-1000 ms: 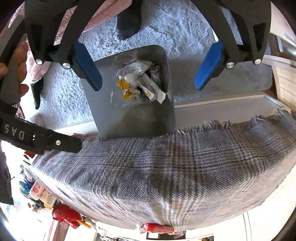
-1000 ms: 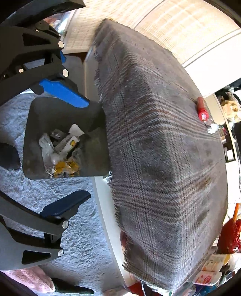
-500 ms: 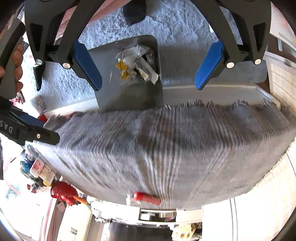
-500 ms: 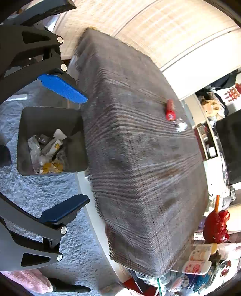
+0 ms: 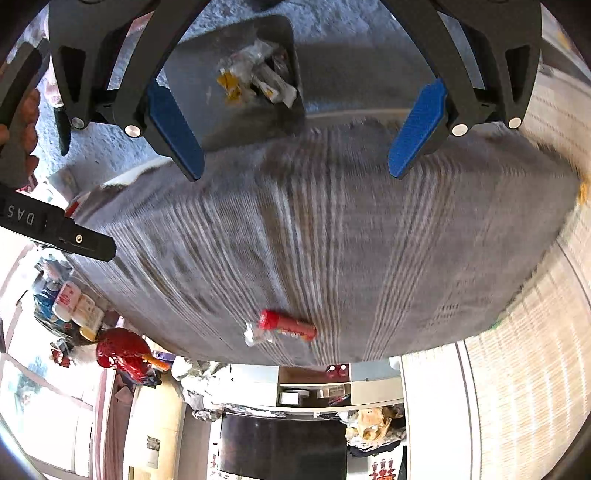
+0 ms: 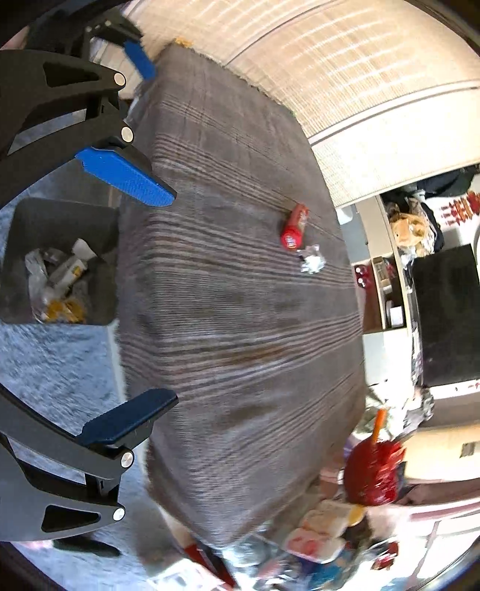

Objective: Collect trash
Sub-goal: 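Move both open tools back over the table toward the red tube, then grasp the red Skittles tube with the left tool while the right tool grasps the white tissue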

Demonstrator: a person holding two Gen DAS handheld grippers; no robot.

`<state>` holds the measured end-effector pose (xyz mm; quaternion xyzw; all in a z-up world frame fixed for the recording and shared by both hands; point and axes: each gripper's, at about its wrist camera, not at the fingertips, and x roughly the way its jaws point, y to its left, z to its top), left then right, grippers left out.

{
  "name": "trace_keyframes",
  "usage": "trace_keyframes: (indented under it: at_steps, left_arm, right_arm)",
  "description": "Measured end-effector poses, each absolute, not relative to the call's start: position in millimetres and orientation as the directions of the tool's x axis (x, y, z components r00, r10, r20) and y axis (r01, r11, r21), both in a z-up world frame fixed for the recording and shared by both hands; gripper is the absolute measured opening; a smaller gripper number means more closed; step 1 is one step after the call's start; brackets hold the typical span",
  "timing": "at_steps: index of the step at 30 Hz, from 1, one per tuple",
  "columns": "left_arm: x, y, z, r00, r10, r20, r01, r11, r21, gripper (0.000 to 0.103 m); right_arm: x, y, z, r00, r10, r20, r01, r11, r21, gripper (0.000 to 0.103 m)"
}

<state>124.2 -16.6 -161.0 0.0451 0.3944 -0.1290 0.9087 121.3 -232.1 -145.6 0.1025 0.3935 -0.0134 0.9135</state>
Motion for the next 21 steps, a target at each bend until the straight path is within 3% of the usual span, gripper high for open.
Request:
trace_keyframes:
  at_steps: [11,17,19,21]
  left_arm:
    - [242,-24,-151,0.644,-0.167,-0.746,0.223,0.974,-0.026,0.094]
    - [296,-28,-156,0.637,-0.167,-0.753,0.209,0.977,-0.040,0.092]
    - [311,-31,-157,0.632,-0.175,-0.755,0.216,0.975,-0.045,0.088]
    - [321,-34,-157,0.632,-0.177,-0.755,0.216,0.975,-0.047,0.088]
  right_arm:
    - [248,-233,-131,0.667,0.056,-0.743,0.065,0.989,0.132,0.097]
    - [304,-228,-139,0.650,0.105,-0.753,0.046,0.983,0.178,0.077]
    - [323,-225,-143,0.638,0.127,-0.759,0.038,0.980,0.197,0.063]
    - [342,-223,-148,0.627,0.163,-0.762,0.034,0.971,0.236,0.057]
